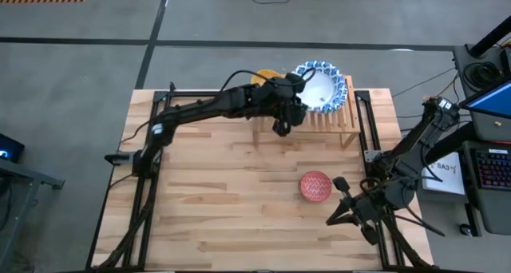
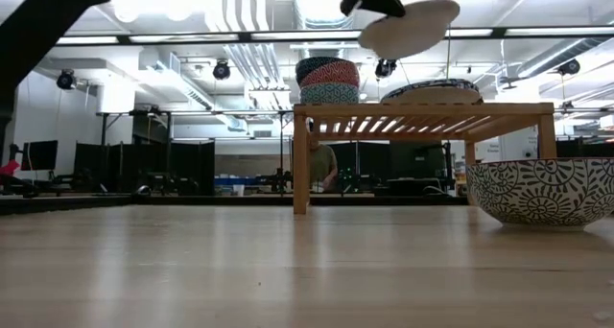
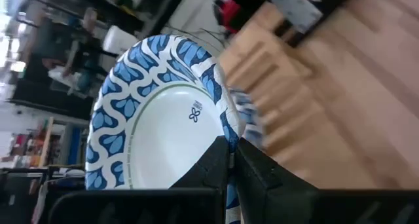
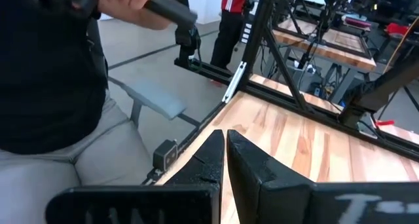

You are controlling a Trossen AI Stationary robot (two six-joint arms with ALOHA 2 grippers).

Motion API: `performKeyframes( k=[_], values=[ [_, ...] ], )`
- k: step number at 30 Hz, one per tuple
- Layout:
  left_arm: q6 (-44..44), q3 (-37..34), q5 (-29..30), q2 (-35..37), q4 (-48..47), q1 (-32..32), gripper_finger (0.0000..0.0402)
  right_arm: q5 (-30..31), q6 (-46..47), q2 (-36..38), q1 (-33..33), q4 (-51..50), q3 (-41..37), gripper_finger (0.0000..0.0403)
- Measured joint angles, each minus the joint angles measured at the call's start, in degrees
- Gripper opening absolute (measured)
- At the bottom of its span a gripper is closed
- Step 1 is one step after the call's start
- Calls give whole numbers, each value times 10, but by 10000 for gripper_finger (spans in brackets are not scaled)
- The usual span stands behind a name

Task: Place and stack bowls onto a shelf
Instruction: Stack the white patterned bowl on top of the white patterned bowls on the shelf

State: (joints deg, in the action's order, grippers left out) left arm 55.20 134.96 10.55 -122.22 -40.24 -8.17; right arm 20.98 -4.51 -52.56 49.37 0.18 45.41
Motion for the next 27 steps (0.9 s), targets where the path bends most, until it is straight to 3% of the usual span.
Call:
performKeyframes(
  k=[11,18,27],
  values=[
    [4,0,-10,-66,107,-20,0,0,12,0,0,1,0,9],
    [-6,0,37,-95,118,-30,3,0,15,-4,0,1,0,9],
    [-31,0,34,-95,118,-40,76,0,10,-4,0,1,0,9]
  ],
)
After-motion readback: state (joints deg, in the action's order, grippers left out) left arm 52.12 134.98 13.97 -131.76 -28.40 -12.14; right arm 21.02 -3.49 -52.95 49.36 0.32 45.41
